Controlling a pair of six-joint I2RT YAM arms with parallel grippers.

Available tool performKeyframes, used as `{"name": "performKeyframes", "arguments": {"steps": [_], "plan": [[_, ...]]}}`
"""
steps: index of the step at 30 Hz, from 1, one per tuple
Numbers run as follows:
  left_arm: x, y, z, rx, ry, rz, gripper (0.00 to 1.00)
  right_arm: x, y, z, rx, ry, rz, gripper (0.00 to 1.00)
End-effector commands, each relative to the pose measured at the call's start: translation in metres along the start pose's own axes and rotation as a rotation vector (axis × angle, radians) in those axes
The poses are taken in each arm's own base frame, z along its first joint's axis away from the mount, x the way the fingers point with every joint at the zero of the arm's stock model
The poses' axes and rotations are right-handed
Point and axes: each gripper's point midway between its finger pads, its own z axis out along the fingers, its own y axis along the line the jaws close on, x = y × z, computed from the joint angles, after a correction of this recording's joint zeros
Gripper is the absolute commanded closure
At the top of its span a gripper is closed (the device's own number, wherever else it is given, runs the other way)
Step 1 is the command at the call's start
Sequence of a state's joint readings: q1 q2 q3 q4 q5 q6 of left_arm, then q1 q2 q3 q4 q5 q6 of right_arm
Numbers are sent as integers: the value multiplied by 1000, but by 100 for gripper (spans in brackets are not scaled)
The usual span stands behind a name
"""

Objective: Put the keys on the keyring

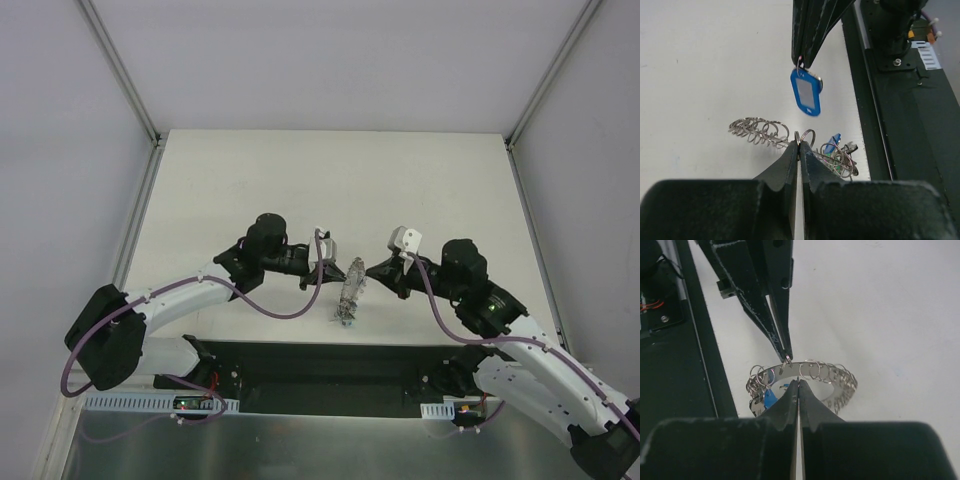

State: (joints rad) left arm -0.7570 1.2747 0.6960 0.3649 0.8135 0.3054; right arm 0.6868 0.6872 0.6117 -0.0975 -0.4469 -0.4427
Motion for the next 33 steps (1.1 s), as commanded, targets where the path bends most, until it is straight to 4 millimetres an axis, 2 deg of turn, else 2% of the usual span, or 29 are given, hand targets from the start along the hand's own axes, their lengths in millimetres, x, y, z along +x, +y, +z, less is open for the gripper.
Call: {"name": "performKeyframes", "arguments": {"steps": [1, 4, 12, 18, 20, 23, 24, 25, 26, 27, 29, 30, 31, 32, 33], "plan": [[-38, -19, -6, 124, -139, 165, 100, -20, 24, -1, -154, -49, -83, 99], [-42, -20, -6, 135, -159, 193, 100, -23, 34, 0, -209, -57, -103, 99], [-43, -24, -11, 141, -205, 238, 100, -15, 36, 6, -226, -28, -117, 99], [-43, -24, -14, 135, -225, 240, 100, -11, 31, 13, -186, -9, -139, 99], [-38, -13, -12, 83, -197, 206, 100, -8, 24, 15, -148, 4, -133, 99], [-18, 0, -8, 38, -92, 80, 100, -3, 2, 16, -17, 31, -103, 99], [-6, 11, -5, -9, -43, 34, 100, -2, -4, 16, 22, 38, -96, 99], [0, 15, -4, -30, -10, -3, 100, 1, -17, 14, 99, 54, -88, 99], [2, 21, -4, -51, 21, -35, 100, 3, -22, 13, 131, 62, -69, 99], [20, 20, -3, -54, 85, -122, 100, 5, -26, 12, 160, 65, -62, 99], [29, 29, -4, -113, 139, -195, 100, 10, -39, 10, 240, 85, -34, 99], [45, 27, -5, -122, 195, -277, 100, 12, -43, 10, 263, 93, -26, 99], [51, 33, -6, -161, 228, -305, 100, 16, -50, 8, 308, 106, -17, 99], [49, 40, -4, -184, 237, -321, 100, 18, -54, 8, 330, 116, -8, 99], [64, 42, -2, -196, 292, -379, 100, 21, -57, 9, 351, 125, 13, 99]]}}
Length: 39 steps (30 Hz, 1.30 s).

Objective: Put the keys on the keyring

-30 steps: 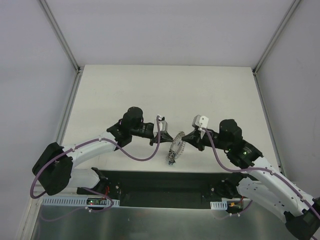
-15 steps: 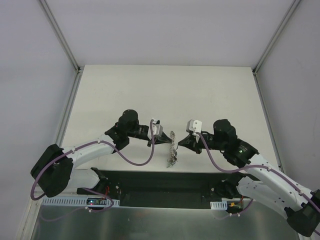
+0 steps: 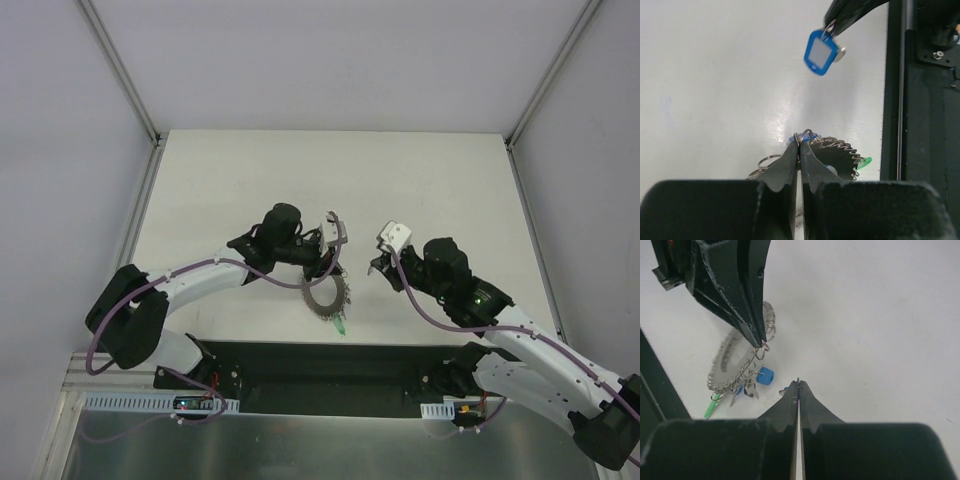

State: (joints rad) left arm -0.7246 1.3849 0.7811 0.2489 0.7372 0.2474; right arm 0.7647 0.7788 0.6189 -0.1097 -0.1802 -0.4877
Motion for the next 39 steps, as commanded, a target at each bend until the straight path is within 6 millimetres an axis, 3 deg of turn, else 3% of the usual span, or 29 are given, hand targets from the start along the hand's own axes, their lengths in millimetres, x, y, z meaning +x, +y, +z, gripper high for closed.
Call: {"name": "performKeyframes", "arguments": {"steps": [1, 2, 4, 5, 7, 8, 9, 12, 15, 20, 24, 27, 34, 35, 39], "plan": [[38, 30, 3, -151, 200, -230, 100, 2, -40, 1, 240, 23, 72, 99], [27, 40, 8, -170, 199, -232, 100, 3, -45, 1, 268, 32, 85, 99], [55, 50, 19, -175, 315, -312, 100, 13, -54, 1, 323, 73, 112, 99], [43, 64, 26, -200, 314, -301, 100, 17, -57, 1, 337, 93, 122, 99], [68, 72, 36, -200, 403, -364, 100, 25, -61, 1, 369, 127, 142, 99], [61, 81, 41, -214, 402, -361, 100, 29, -64, 0, 384, 137, 151, 99], [74, 84, 46, -214, 437, -386, 100, 31, -66, 0, 394, 147, 158, 99], [80, 94, 51, -248, 466, -393, 100, 36, -72, 0, 419, 162, 183, 99], [83, 100, 52, -273, 476, -386, 84, 40, -71, 2, 415, 179, 189, 99], [69, 107, 51, -327, 451, -355, 69, 40, -72, 2, 417, 185, 189, 99], [44, 109, 41, -397, 363, -327, 64, 41, -72, 1, 417, 188, 187, 99], [39, 108, 38, -437, 325, -324, 64, 42, -70, 2, 409, 190, 188, 99], [59, 101, 40, -507, 335, -388, 69, 43, -69, 4, 398, 198, 190, 99], [49, 104, 42, -524, 278, -395, 69, 42, -69, 4, 400, 196, 190, 99], [53, 109, 40, -578, 214, -411, 72, 44, -68, 5, 391, 205, 189, 99]]}}
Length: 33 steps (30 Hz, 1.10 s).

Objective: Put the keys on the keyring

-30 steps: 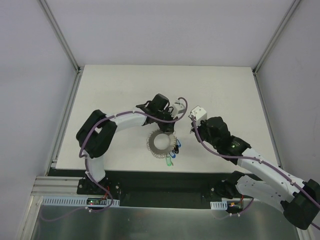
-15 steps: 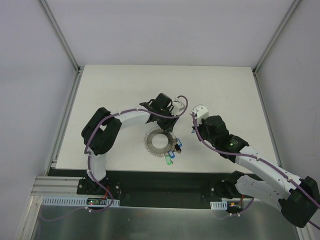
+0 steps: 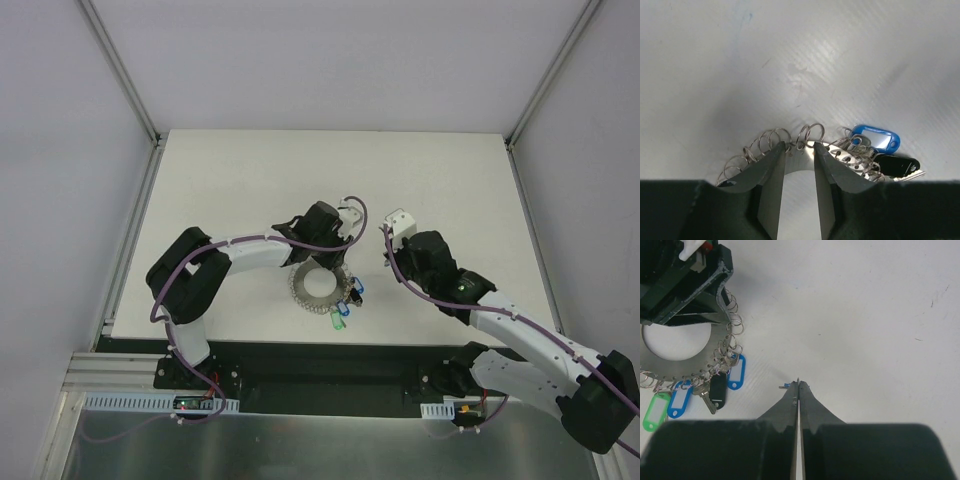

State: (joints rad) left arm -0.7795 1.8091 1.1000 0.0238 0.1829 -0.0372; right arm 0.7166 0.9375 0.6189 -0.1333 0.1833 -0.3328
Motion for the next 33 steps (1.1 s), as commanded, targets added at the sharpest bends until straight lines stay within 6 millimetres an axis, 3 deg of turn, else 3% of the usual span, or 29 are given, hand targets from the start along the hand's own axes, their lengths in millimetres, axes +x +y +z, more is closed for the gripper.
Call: {"name": "performKeyframes", "arguments": {"steps": [1, 13, 23, 33], "plan": [[-20, 7, -8, -64, -138, -72, 72, -16, -3, -2, 8, -27, 21, 99], [-19, 15, -4, -97, -220, -126, 76, -16, -2, -2, 3, -23, 20, 99], [-11, 6, 2, -47, -184, -143, 84, -15, -1, -1, -2, -14, 17, 99], [1, 12, 2, -80, -162, -157, 83, -13, 0, 0, -7, -7, 14, 99]]}}
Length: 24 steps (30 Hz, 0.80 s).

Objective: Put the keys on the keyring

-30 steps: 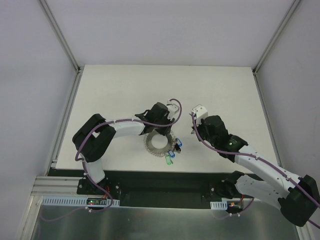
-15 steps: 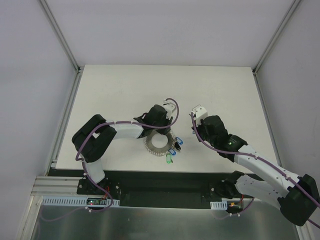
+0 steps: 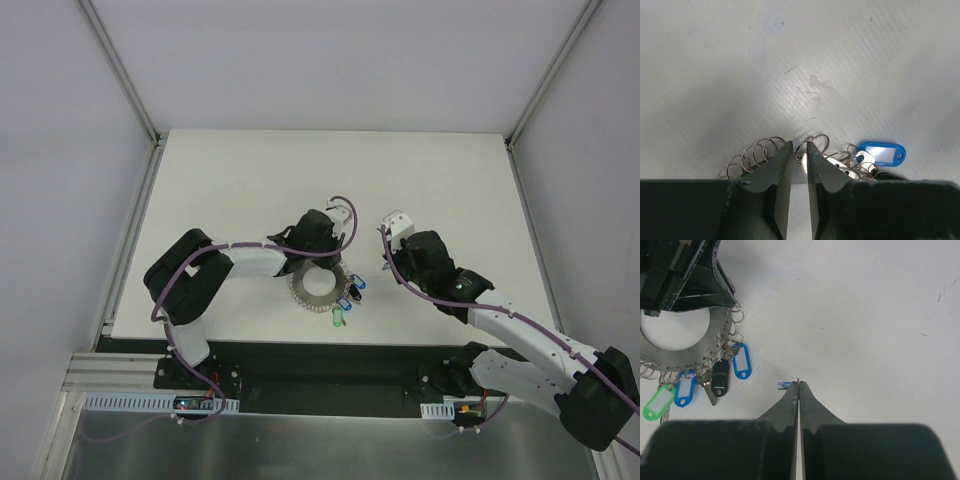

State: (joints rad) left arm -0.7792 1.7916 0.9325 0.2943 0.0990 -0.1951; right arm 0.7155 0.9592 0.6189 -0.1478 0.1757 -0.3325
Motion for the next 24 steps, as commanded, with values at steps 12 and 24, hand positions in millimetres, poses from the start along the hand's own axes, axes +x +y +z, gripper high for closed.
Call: {"name": "performKeyframes", "arguments": {"steps": [12, 24], "plan": [[-1, 4, -11, -13, -47, -63, 82, -22, -1, -3, -5, -39, 20, 99], [-1, 1, -2, 13, -56, -74, 84, -20, 0, -2, -10, -31, 16, 99]]}}
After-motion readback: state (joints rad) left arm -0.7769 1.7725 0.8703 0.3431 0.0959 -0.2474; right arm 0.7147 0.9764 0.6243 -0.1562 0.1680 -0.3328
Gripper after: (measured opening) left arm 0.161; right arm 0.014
